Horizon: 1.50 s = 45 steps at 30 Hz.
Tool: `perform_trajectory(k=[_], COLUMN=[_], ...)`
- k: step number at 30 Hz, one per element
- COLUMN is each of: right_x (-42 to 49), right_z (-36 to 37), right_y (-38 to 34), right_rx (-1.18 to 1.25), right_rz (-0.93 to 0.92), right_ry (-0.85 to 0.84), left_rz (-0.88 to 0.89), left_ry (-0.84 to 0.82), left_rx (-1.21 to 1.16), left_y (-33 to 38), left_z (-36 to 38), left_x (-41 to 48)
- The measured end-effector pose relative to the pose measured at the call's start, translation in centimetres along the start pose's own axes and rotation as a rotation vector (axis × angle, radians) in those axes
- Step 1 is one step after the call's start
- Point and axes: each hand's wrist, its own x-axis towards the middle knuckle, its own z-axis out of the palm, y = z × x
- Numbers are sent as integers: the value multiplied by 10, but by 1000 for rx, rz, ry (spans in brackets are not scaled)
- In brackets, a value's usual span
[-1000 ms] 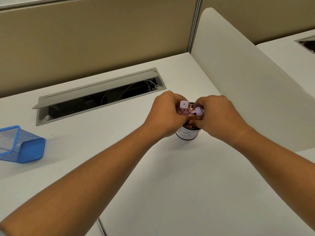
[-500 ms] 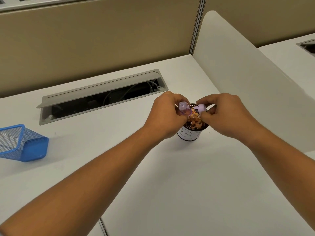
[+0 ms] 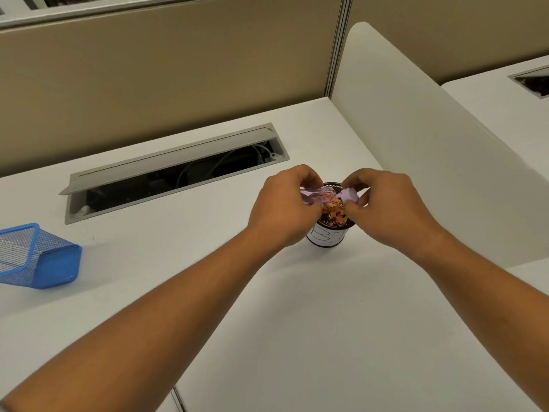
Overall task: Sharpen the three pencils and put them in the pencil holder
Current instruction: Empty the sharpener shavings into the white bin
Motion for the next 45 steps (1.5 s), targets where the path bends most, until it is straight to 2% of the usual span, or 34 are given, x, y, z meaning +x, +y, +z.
perform_trajectory(k=[7, 11, 14, 20, 25, 31, 34, 45], right_x=[-2, -1, -8, -39, -77, -128, -151, -230], right_z=[-1, -8, -17, -31, -26, 6, 18, 67], right_y=[1, -4, -14, -40, -73, -120, -139, -203], right_rx=[134, 414, 590, 657, 617, 530, 604, 577], right_rz=[81, 186, 196, 49, -76, -226, -255, -417], right_ry=[40, -24, -107, -242, -350, -485, -502, -512], left_rz=[-30, -56, -33, 6, -69, -160, -179, -205], left_ry=[5, 27, 9, -20, -17, 82, 132, 222], left_rx=[-39, -129, -202, -319, -467, -563, -601, -655], left_y=[-4, -5, -3, 1, -13, -39, -50, -88], left_z=[-2, -7, -13, -35, -67, -104, -118, -156], left_x=[-5, -10, -17, -59, -121, -209, -243, -351])
